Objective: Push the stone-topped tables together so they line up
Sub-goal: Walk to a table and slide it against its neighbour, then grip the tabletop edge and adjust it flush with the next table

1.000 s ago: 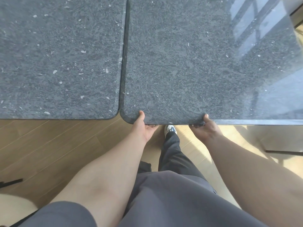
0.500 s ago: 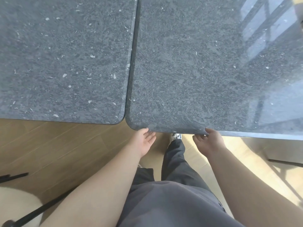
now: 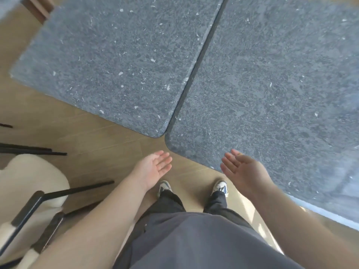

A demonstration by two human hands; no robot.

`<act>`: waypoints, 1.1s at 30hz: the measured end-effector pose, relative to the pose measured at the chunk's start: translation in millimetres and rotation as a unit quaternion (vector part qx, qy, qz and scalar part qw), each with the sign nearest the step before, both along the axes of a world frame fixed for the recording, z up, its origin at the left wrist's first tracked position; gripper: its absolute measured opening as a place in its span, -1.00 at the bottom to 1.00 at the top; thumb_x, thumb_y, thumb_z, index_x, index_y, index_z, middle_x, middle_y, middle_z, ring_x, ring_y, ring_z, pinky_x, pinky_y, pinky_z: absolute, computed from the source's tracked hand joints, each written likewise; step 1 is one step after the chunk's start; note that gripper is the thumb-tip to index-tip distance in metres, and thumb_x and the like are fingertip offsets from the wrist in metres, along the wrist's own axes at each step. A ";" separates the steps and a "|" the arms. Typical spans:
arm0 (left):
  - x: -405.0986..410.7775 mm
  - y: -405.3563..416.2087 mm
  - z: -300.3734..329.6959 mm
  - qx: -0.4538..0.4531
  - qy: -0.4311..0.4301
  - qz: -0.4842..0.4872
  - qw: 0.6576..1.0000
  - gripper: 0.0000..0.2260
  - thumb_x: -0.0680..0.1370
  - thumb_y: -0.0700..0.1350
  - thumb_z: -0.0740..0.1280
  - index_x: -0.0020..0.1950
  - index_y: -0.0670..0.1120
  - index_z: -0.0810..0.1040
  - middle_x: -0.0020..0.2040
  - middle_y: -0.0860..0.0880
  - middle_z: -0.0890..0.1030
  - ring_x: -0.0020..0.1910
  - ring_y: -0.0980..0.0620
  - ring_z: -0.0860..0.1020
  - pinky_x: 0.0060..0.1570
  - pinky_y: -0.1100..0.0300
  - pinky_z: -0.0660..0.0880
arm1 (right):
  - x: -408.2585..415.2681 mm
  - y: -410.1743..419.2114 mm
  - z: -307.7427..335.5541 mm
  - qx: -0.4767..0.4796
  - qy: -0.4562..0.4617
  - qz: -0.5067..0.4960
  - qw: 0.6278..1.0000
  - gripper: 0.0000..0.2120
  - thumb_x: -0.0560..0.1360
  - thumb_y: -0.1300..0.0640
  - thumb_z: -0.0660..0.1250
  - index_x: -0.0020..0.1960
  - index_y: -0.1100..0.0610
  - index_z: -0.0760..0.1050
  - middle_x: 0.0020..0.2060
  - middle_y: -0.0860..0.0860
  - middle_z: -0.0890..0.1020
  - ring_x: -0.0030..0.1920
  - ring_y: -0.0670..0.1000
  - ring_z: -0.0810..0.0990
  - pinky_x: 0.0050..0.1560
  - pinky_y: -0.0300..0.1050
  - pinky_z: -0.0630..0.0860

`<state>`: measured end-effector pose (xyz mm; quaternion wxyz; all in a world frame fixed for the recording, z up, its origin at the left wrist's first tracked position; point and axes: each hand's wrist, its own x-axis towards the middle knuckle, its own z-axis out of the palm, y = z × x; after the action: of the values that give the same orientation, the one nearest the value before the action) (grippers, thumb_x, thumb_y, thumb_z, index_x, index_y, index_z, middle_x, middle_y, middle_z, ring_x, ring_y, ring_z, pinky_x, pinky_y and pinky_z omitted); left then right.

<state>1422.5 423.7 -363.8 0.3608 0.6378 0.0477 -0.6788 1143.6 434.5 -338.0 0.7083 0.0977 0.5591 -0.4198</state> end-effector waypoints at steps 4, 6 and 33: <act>-2.9 5.5 13.4 -0.008 -0.026 0.080 0.996 -0.77 0.68 -0.26 0.08 0.27 -0.22 0.45 0.17 -0.17 0.60 0.12 -0.14 0.60 0.12 -0.06 0.53 | -11.8 -29.2 5.9 -0.001 0.016 0.068 0.998 -0.78 0.64 0.24 0.11 0.16 0.21 0.51 0.09 0.15 0.59 0.07 0.09 0.61 0.02 -0.02 0.54; 2.1 5.4 20.2 -0.020 -0.065 0.106 0.992 -0.78 0.67 -0.28 0.08 0.21 -0.20 0.48 0.15 -0.17 0.61 0.10 -0.14 0.62 0.06 -0.04 0.56 | -9.1 -39.1 8.9 -0.010 0.026 0.090 0.996 -0.79 0.63 0.26 0.12 0.15 0.20 0.51 0.04 0.15 0.59 0.03 0.09 0.61 0.03 -0.01 0.55; 121.9 -34.9 46.0 -0.095 -0.189 0.025 0.977 -0.78 0.63 -0.34 0.16 0.16 -0.16 0.53 0.03 -0.14 0.66 -0.03 -0.05 0.68 0.03 0.03 0.64 | 144.8 -101.7 37.1 -0.132 0.171 0.249 0.944 -0.80 0.58 0.37 0.16 0.02 0.18 0.52 -0.19 0.08 0.63 -0.20 0.04 0.62 0.03 -0.02 0.59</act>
<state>1544.3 388.8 -317.8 0.4392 0.7159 -0.0701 -0.5383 1288.4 332.8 -300.9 0.6903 -0.2124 0.6183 -0.3101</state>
